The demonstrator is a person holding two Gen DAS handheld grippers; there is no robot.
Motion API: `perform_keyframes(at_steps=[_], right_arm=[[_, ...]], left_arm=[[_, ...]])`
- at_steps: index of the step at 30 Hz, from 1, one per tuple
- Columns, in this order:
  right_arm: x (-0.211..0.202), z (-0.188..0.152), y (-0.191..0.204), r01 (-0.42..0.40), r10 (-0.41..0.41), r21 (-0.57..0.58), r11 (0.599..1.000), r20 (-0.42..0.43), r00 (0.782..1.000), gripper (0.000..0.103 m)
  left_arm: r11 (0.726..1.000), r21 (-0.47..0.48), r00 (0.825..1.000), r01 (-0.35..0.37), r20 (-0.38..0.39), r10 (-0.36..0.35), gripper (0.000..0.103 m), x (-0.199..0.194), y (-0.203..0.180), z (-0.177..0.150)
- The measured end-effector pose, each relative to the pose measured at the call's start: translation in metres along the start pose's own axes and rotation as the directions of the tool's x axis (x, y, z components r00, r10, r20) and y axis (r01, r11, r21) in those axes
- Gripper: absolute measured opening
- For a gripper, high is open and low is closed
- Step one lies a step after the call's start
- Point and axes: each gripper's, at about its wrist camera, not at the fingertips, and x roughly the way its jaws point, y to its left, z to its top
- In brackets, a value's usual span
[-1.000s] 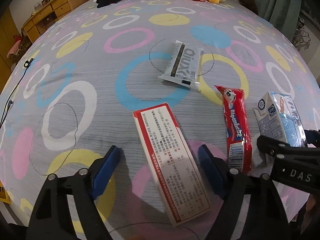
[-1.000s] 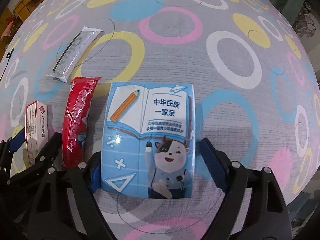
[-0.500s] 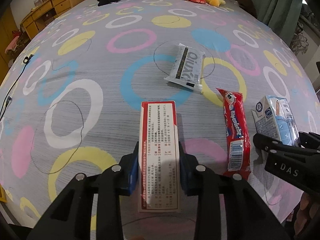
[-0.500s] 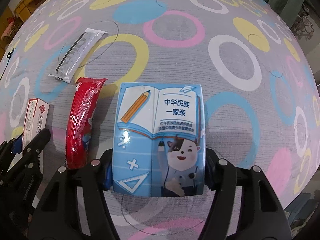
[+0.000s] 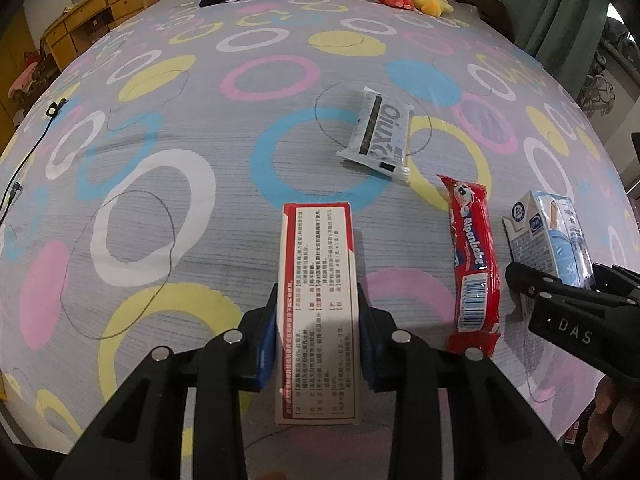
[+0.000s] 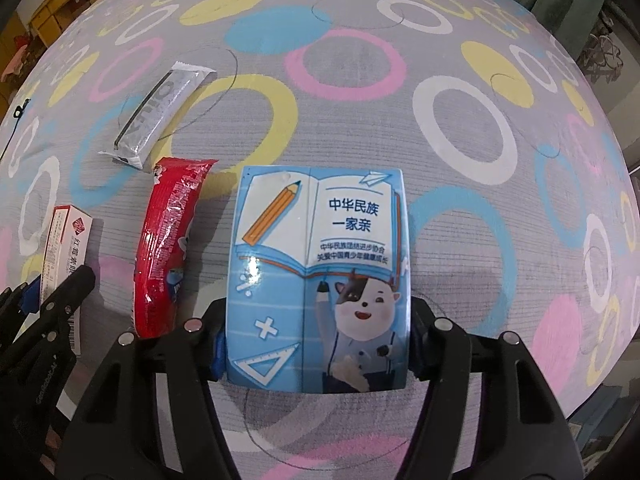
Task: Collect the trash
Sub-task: 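Close the left tool on the white-red box while the right tool grips the blue milk carton, then lift the white-red box and blue carton and carry both tools over the bag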
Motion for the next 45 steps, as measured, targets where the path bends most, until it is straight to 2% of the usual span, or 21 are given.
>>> perform_keyframes(at_steps=[11, 32, 38, 45], right_arm=[[-0.033, -0.01, 0.002, -0.021, 0.021, -0.003, 1.0, 0.058, 0.998, 0.061], [-0.12, -0.052, -0.012, -0.05, 0.053, -0.021, 0.999, 0.181, 0.982, 0.061], [-0.15, -0.075, -0.015, -0.05, 0.064, -0.065, 0.997, 0.227, 0.972, 0.062], [-0.18, -0.108, -0.02, -0.06, 0.083, -0.09, 0.994, 0.272, 0.959, 0.062]], left_arm=[[1.0, 0.017, 1.0, -0.015, 0.014, 0.015, 0.033, -0.017, 0.008, 0.0], [0.995, 0.09, 0.993, -0.043, 0.112, 0.033, 0.033, -0.102, 0.003, -0.024], [0.99, 0.133, 0.986, -0.049, 0.165, 0.027, 0.033, -0.135, -0.005, -0.035], [0.984, 0.178, 0.978, -0.026, 0.207, -0.012, 0.033, -0.167, -0.013, -0.055]])
